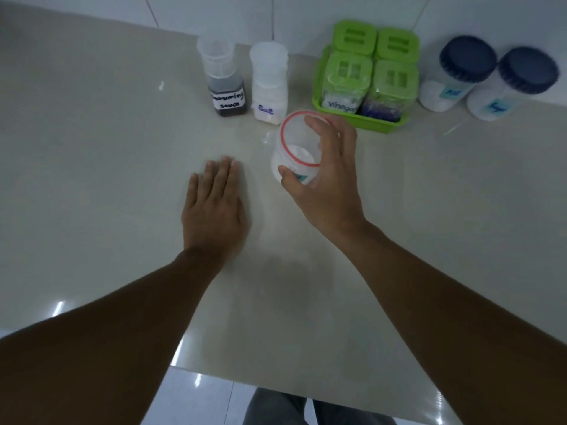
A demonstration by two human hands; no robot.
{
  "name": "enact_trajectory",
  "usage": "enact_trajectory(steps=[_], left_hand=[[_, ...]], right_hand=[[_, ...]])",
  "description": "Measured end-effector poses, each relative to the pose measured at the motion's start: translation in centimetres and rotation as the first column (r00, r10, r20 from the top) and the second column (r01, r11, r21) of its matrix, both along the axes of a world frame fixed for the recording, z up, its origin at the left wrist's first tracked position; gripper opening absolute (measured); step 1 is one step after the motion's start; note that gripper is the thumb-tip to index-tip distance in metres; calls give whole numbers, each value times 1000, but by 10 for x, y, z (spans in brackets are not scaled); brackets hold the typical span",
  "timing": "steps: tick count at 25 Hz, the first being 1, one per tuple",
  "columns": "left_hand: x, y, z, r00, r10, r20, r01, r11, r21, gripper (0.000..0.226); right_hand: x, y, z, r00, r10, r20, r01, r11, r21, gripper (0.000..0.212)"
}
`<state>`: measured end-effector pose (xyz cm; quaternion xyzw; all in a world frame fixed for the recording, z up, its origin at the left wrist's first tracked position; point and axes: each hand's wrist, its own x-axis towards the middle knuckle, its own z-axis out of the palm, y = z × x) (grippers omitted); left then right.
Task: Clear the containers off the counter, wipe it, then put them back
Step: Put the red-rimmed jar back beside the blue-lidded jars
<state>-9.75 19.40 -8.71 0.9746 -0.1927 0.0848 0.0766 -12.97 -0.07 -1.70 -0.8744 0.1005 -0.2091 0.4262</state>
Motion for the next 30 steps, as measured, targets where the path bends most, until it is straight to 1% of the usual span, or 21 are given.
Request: enact_trajectory(steps=[3, 8, 10, 13, 15, 17, 21, 23, 26, 30], left_hand=[[0, -26, 5, 992, -108, 72, 108, 994, 11, 57], [-12, -136, 13, 948, -289, 131, 301, 950, -79, 54], [-21, -180, 11, 932, -341, 124, 357, 924, -141, 53], [-37, -243, 6, 918, -387, 91, 397, 892, -215, 54], [-42, -279, 5, 913, -405, 41, 403, 887, -224, 58], [-40, -308, 8, 915, -402, -24, 390, 899, -201, 64], [-27, -353, 12, 908, -384, -165, 367, 922, -124, 75], [-23, -368, 9, 905, -373, -206, 363, 928, -89, 76], [-23, -374, 5, 907, -354, -229, 356, 934, -34, 73], [-21, -375, 5, 913, -344, -217, 347, 938, -29, 74]], right_hand=[[-25, -35, 7, 998, -65, 23, 64, 998, 19, 79], [-68, -124, 12, 970, -243, 13, 243, 969, -41, 85], [-83, -161, 10, 949, -315, 26, 316, 946, -65, 85], [-102, -219, 7, 916, -401, 36, 402, 913, -68, 84], [-108, -254, 6, 900, -434, 28, 435, 897, -83, 85], [-108, -284, 4, 888, -459, 26, 459, 884, -89, 85], [-99, -335, 0, 882, -470, 36, 471, 877, -96, 84], [-92, -357, -2, 884, -466, 23, 466, 878, -111, 83], [-75, -385, -2, 895, -445, -20, 439, 889, -130, 85], [-51, -418, -5, 926, -370, -69, 353, 918, -183, 85]])
